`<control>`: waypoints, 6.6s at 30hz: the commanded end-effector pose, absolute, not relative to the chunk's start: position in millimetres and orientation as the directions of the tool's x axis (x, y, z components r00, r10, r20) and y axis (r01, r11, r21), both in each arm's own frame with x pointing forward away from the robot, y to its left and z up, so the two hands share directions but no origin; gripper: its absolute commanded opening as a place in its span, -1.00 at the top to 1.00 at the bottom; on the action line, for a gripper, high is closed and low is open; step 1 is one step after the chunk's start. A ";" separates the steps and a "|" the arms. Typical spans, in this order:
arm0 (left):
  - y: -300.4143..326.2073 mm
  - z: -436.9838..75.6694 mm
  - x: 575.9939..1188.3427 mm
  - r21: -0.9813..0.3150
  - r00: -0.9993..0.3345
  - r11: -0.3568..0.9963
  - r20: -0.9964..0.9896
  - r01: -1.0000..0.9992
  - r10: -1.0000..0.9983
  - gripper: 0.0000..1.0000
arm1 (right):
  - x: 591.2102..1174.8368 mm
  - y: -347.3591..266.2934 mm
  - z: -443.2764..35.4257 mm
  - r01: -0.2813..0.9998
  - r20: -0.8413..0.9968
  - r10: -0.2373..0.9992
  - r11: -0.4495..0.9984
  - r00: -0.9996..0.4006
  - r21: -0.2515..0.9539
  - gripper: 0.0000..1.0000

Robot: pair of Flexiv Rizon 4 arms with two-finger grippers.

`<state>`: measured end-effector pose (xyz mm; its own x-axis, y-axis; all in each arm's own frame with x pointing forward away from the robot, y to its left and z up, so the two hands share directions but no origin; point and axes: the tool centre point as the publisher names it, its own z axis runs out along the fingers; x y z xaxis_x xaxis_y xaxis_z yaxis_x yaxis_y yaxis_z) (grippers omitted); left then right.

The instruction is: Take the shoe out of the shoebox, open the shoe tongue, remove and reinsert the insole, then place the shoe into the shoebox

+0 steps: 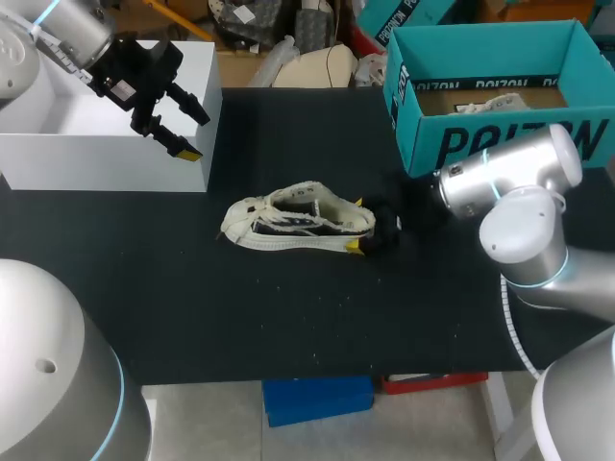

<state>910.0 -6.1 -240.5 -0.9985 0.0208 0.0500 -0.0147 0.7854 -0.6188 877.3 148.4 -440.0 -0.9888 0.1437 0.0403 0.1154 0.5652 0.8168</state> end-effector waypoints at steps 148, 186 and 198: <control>-163.3 -344.8 868.3 0.050 -0.252 0.251 -0.368 -0.967 -0.895 1.00 | 878.5 151.0 -441.1 0.118 0.042 0.145 0.568 -0.989 0.814 1.00; -53.3 -326.0 872.2 -0.019 0.004 0.003 -0.349 -1.000 -0.937 -1.00 | 878.5 151.0 -441.1 0.118 0.042 0.145 0.568 -0.989 0.814 1.00; -32.4 -338.3 872.7 0.000 0.071 -0.076 -0.365 -0.997 -0.928 -1.00 | 878.5 151.0 -441.1 0.118 0.042 0.145 0.568 -0.989 0.814 1.00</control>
